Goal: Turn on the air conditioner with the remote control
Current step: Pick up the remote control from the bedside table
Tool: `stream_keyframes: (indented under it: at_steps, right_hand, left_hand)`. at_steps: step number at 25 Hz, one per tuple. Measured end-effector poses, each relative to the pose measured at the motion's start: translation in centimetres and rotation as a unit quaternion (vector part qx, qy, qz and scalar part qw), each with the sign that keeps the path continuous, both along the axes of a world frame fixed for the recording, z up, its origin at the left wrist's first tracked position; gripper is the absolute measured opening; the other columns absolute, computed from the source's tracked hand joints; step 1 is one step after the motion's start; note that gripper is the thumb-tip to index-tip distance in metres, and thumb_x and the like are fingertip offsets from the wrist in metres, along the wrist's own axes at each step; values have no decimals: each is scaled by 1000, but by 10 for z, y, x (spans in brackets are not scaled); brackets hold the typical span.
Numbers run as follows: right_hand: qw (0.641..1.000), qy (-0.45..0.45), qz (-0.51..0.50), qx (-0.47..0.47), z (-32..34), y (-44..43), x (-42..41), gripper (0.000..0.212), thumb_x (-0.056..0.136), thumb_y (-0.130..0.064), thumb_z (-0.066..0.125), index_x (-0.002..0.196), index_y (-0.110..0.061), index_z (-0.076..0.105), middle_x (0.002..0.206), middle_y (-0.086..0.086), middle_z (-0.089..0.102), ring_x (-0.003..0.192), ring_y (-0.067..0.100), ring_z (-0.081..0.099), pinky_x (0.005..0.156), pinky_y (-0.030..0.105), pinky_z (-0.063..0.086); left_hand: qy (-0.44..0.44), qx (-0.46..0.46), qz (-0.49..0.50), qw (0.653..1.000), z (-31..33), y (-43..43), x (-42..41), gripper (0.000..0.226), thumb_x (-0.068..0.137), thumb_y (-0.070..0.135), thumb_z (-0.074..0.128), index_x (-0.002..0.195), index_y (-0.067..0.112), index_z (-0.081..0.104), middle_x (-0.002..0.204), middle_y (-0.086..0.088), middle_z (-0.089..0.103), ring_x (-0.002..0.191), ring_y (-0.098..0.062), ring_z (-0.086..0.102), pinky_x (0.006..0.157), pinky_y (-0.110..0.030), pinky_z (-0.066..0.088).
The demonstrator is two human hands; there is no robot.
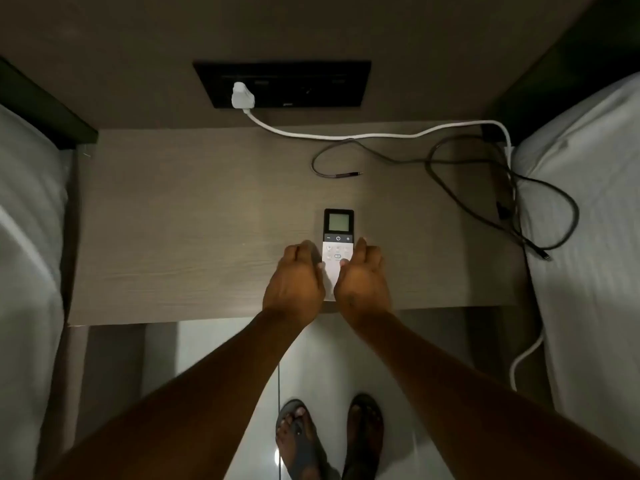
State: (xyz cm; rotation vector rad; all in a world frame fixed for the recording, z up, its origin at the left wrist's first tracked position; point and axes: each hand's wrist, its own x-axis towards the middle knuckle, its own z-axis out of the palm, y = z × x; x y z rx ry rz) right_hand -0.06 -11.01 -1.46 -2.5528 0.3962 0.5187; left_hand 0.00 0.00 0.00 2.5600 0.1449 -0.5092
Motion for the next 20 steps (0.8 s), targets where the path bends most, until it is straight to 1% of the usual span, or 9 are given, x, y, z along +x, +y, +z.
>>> stream_keyframes:
  at_steps: [2, 4, 6, 8, 10, 11, 13, 16, 20]
  right_hand:
    - [998, -2, -42, 42, 0, 1, 6, 56, 100, -22, 46, 149, -6, 23, 142, 17, 35, 121, 33, 47, 96, 39, 47]
    - [995, -3, -53, 80, 0, 2, 9, 49, 99, -18, 49, 143, -5, 33, 137, 18, 39, 117, 35, 52, 93, 38, 48]
    - [994, 14, -54, 95, 0, 1, 16, 43, 97, -14, 52, 137, -3, 40, 134, 19, 43, 115, 36, 54, 94, 38, 47]
    - [992, 26, -61, 105, 3, -2, 20, 38, 97, -14, 54, 132, -3, 43, 131, 19, 46, 114, 36, 54, 95, 40, 49]
    - [990, 34, -77, 110, 5, -4, 21, 32, 100, -20, 51, 126, -3, 47, 126, 19, 52, 111, 35, 56, 89, 39, 51]
    - [990, 39, -83, 107, 5, -5, 23, 32, 101, -24, 48, 123, -1, 50, 122, 20, 56, 109, 34, 58, 84, 37, 50]
    - [984, 63, -108, 127, 7, -2, 26, 39, 102, -32, 45, 117, 2, 54, 117, 21, 63, 105, 33, 61, 75, 31, 45]
    - [956, 87, -204, 195, 13, -4, 26, 47, 99, -44, 47, 115, -1, 59, 113, 19, 66, 100, 32, 64, 72, 30, 42]
    - [926, 109, -269, 241, 38, -13, 26, 53, 92, -57, 51, 105, -9, 69, 101, 15, 72, 85, 30, 69, 70, 32, 53]
  left_hand:
    - [13, -42, 41, 998, -3, -5, 9, 23, 96, 20, 50, 117, 12, 53, 120, -15, 58, 101, -26, 59, 82, -27, 44]
    - [23, -54, 71, 996, -5, -10, 13, 16, 96, 15, 49, 106, 10, 61, 113, -14, 66, 92, -22, 61, 78, -25, 46]
    - [26, -71, 114, 991, -5, -12, 15, 17, 96, 13, 49, 96, 11, 66, 103, -12, 70, 81, -16, 55, 74, -23, 41]
    - [25, -95, 154, 983, -5, -10, 14, 18, 95, 12, 52, 96, 8, 70, 100, -13, 71, 82, -16, 55, 78, -23, 41]
    - [53, -143, 193, 969, -4, -9, 11, 19, 95, 14, 55, 100, 4, 70, 104, -15, 71, 91, -25, 63, 87, -29, 48]
    - [69, -175, 212, 959, -5, -9, 10, 20, 95, 15, 55, 102, 3, 69, 107, -17, 70, 97, -31, 65, 92, -37, 51]
    - [80, -205, 221, 950, -1, -10, 7, 20, 95, 15, 55, 101, 2, 70, 105, -20, 71, 97, -36, 66, 91, -48, 53]
    - [61, -210, 228, 949, 12, -18, 1, 19, 94, 15, 58, 96, 5, 73, 98, -18, 73, 92, -32, 67, 91, -45, 53]
    - [44, -223, 231, 946, 42, -25, 3, 16, 92, 17, 63, 95, 10, 77, 91, -9, 76, 83, -23, 69, 84, -33, 55]
